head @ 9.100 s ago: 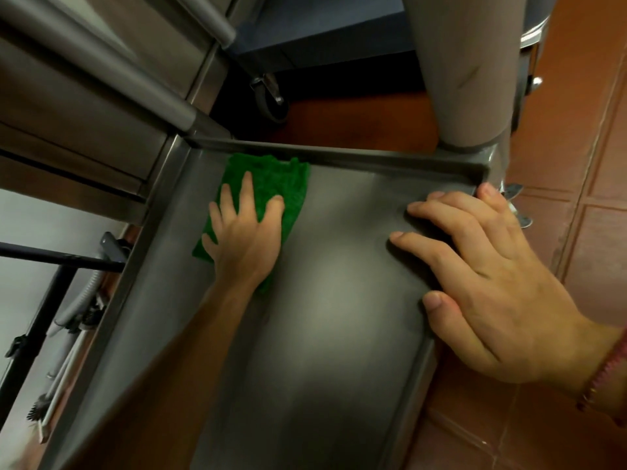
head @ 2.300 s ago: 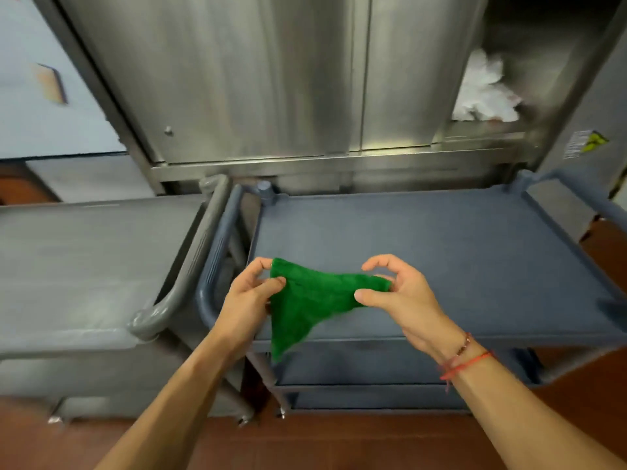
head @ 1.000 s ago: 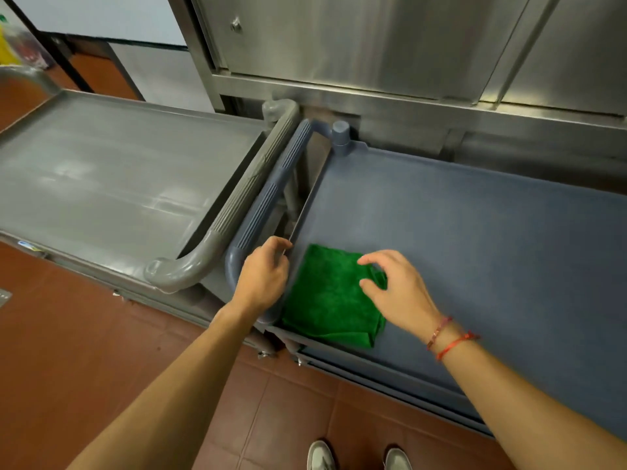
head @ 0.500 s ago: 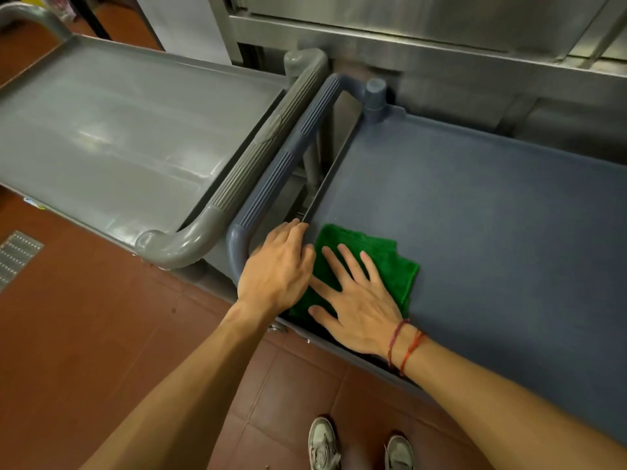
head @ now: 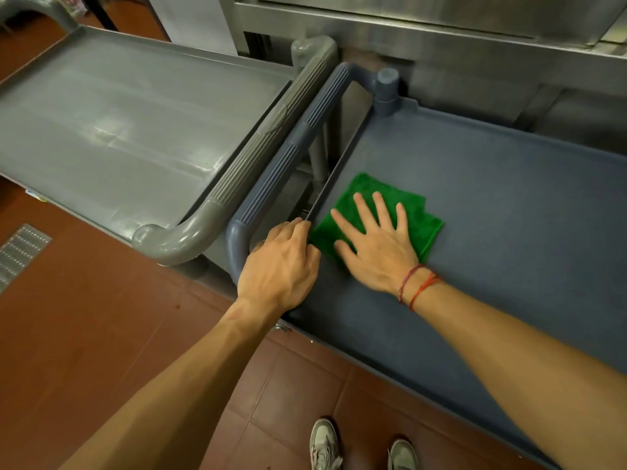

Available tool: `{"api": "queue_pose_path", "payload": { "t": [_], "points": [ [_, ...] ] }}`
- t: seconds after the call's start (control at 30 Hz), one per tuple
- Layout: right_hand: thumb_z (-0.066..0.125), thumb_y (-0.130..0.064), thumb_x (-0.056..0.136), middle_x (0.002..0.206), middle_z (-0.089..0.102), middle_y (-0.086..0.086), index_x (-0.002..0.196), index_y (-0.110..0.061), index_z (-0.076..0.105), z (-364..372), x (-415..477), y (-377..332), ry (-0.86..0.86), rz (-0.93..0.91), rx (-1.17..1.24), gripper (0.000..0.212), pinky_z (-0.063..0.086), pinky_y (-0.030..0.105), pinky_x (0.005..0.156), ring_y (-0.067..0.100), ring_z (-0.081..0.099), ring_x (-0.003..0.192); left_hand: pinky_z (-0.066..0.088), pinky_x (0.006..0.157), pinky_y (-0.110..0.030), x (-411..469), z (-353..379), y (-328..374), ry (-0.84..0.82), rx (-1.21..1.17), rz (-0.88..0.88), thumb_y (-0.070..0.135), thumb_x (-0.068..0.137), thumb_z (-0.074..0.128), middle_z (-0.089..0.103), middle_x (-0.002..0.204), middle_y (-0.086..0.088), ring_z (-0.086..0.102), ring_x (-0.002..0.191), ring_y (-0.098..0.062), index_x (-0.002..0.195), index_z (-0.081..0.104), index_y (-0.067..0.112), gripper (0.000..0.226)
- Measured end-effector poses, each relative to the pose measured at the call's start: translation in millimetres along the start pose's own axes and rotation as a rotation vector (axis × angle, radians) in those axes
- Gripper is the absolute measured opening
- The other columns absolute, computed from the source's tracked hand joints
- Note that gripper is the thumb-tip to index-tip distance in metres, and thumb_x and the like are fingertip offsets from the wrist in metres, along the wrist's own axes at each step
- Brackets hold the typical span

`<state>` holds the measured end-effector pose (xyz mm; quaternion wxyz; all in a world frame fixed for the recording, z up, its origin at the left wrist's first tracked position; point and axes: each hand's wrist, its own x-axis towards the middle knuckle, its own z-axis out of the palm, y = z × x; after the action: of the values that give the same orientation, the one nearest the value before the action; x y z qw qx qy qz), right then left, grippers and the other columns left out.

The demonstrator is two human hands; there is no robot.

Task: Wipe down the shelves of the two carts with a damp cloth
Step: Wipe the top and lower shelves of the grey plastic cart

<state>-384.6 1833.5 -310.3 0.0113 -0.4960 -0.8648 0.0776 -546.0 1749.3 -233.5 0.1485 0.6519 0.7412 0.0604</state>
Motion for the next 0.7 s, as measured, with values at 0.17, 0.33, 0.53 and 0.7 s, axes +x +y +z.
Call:
{"api": "queue_pose_path", "payload": {
  "t": [0.17, 0.33, 0.53, 0.7],
  "points": [
    [0.017, -0.051, 0.096, 0.168, 0.003, 0.005, 0.155, -0.042, 0.015, -2, -61, -36, -0.081, -0.134, 0.064, 0.06, -0.005, 0.06, 0.12, 0.034, -0.006, 0.153, 0.045, 0.102, -0.052, -3, -4, 5, -0.052, 0.029, -0.007, 0.028, 0.1, 0.035, 0.046, 0.148, -0.006, 0.038, 0.139, -0.025, 0.132, 0.047, 0.011, 0.039],
    [0.028, -0.057, 0.096, 0.168, 0.0, 0.003, 0.157, -0.04, 0.014, -4, -71, -16, -0.12, -0.295, 0.106, 0.065, -0.002, 0.053, 0.123, 0.025, -0.009, 0.154, 0.044, 0.104, -0.051, -1, -5, 7, -0.105, 0.099, -0.026, 0.032, 0.1, 0.035, 0.037, 0.155, -0.004, 0.032, 0.143, -0.023, 0.141, 0.041, 0.012, 0.046],
    [0.029, -0.074, 0.088, 0.168, 0.004, 0.001, 0.153, -0.048, 0.018, 0, -9, 12, -0.029, -0.22, 0.02, 0.071, -0.003, 0.057, 0.121, 0.027, -0.003, 0.154, 0.046, 0.102, -0.048, 1, -4, 7, -0.129, 0.115, -0.055, 0.033, 0.101, 0.034, 0.042, 0.151, 0.0, 0.036, 0.14, -0.021, 0.138, 0.045, 0.014, 0.043],
    [0.031, -0.074, 0.09, 0.168, 0.002, 0.001, 0.154, -0.048, 0.016, -2, 31, 24, -0.007, -0.012, 0.018, 0.071, -0.004, 0.059, 0.12, 0.029, -0.004, 0.153, 0.046, 0.099, -0.045, 3, -2, 7, -0.095, 0.125, -0.062, 0.033, 0.1, 0.035, 0.047, 0.146, 0.003, 0.039, 0.137, -0.018, 0.135, 0.049, 0.015, 0.042]
  ]
}}
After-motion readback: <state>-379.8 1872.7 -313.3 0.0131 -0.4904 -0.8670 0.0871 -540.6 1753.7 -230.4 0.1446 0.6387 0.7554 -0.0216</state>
